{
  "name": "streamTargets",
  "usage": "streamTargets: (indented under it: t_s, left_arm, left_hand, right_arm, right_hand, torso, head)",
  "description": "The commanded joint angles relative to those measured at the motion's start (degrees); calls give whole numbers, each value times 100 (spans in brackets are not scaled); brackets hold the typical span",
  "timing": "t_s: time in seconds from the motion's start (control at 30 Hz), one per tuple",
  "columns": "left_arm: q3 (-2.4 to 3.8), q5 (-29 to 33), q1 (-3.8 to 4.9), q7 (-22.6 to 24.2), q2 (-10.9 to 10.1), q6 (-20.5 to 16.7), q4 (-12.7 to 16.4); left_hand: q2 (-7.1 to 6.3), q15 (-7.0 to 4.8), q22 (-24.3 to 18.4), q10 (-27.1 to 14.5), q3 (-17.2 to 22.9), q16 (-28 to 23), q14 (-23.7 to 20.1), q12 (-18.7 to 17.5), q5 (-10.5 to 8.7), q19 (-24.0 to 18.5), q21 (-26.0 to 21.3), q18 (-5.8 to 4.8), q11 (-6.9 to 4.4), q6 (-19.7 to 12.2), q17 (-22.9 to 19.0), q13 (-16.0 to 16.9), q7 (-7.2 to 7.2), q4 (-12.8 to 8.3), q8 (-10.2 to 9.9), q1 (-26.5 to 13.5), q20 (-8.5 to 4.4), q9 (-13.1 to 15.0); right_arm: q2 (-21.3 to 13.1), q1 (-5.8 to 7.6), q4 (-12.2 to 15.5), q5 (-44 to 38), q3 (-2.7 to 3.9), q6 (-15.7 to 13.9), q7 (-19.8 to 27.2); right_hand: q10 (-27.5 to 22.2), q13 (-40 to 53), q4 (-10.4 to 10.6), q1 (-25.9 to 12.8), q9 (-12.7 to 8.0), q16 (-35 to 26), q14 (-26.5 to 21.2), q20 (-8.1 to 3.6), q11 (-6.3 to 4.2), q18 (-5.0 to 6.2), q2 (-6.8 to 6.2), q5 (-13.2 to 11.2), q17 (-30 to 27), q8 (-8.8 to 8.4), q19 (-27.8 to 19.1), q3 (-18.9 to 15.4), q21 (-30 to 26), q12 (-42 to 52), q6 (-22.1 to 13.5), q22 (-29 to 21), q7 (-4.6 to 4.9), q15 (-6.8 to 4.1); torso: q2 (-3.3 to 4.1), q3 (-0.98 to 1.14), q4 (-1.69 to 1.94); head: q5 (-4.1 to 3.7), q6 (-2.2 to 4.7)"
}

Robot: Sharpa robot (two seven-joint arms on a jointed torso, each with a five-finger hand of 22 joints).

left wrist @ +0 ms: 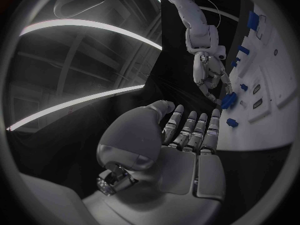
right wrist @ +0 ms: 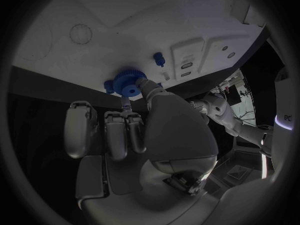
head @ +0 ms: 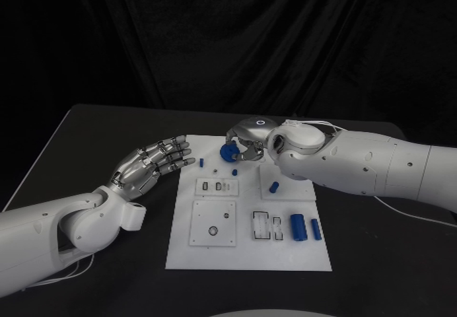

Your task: Assemble the parts on the task board

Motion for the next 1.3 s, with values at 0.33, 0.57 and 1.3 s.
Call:
streamTargets:
  t_s: [0.33, 0.57, 1.3]
  left_arm:
    - [4, -8, -10, 501, 30, 117, -16]
    - [4, -8, -10, 496, 31, 122, -21]
    - [4, -8, -18, 493, -105, 89, 24]
  left_hand:
    - [11, 7, -9, -36, 58, 22, -33, 11, -19, -25, -25, -68, 20, -29, -2, -1, 35, 5, -20, -69, -7, -1]
    - [11, 7, -9, -36, 58, 22, -33, 11, -19, -25, -25, -68, 20, -29, -2, -1, 35, 5, -20, -69, -7, -1]
    - [19, 8, -8, -43, 88, 30, -35, 16, -19, -24, -22, -71, 20, -14, -1, -1, 39, 1, -16, -86, -8, 2]
  right_arm:
    - [48, -24, -31, -30, 5, 76, -23]
    - [56, -25, -48, -30, 6, 65, -49]
    - [-555, 11, 395, -30, 17, -924, 181]
  right_hand:
    - [610, 1506, 15, 13, -360, 15, 598, -199, -257, 48, -22, -239, 1510, -535, 14, 90, -19, 15, -119, 877, -264, -209]
    - [610, 1506, 8, 20, -746, 15, 598, -258, -274, 49, -45, -785, 1510, -1035, 8, -28, -64, 15, -707, 884, -250, -246]
    - [610, 1506, 245, -112, -754, 15, 598, -4, 31, 53, 43, -1144, 1510, -922, 25, -352, -111, 15, 298, 921, 86, 18]
  torso:
    - [3, -1, 5]
    - [2, -1, 3]
    - [3, 1, 4]
  head:
    - [-10, 1]
    - [-9, 6]
    - [26, 64]
